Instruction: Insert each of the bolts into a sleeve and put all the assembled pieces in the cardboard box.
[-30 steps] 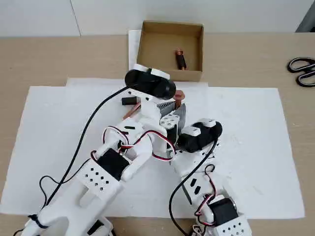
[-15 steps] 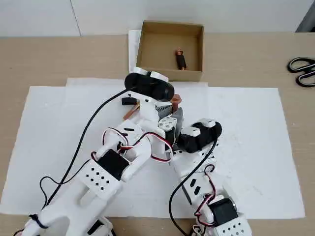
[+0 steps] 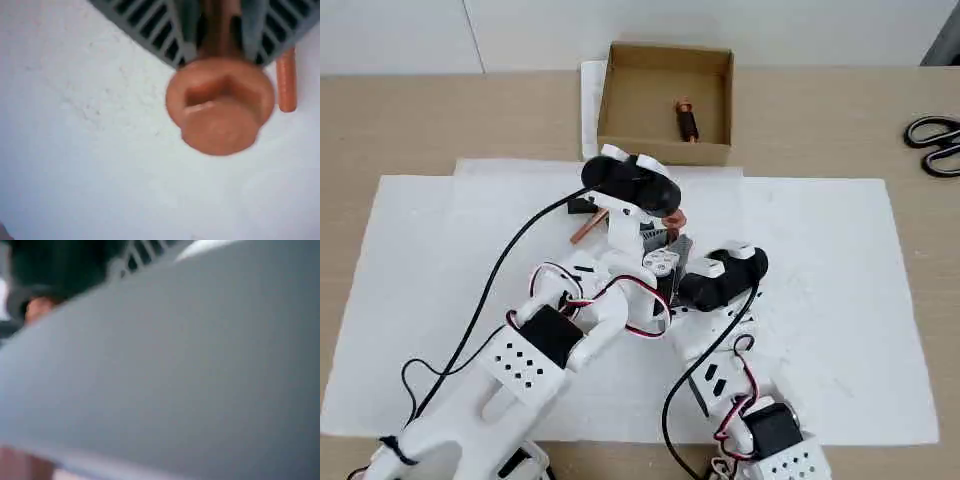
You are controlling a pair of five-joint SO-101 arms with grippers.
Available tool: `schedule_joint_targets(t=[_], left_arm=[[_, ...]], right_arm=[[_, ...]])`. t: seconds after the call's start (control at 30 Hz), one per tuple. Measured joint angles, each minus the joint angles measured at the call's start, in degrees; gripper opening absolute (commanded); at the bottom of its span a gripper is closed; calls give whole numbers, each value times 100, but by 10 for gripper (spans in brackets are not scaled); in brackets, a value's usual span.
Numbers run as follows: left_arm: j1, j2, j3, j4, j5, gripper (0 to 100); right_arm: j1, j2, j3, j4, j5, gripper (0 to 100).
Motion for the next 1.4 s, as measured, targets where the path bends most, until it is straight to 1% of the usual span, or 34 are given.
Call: schedule_joint_targets(t=[0.33, 0.5, 0.63, 0.77, 0.9, 1.03, 1.13, 1.2, 1.4], left_arm=[[9, 0, 0, 396, 0, 6], [9, 0, -9, 448, 0, 14], [9, 0, -9, 457, 0, 117], [-53, -53, -18, 651, 18, 204], [-18, -53, -123, 941, 193, 245], [-26, -53, -475, 1231, 237, 254], [-246, -53, -800, 1512, 273, 254], [-519, -53, -1081, 1697, 246, 254], [-1697, -53, -2295, 2716, 255, 254]], right_arm=[[-18, 0, 0, 9, 0, 3], [-18, 0, 0, 9, 0, 3], [-18, 0, 0, 9, 0, 3], [9, 0, 0, 9, -9, 3], [9, 9, 0, 9, -9, 3], [18, 0, 0, 9, -9, 3], [18, 0, 0, 9, -9, 3], [18, 0, 0, 9, -9, 3], [79, 0, -9, 9, -9, 3]])
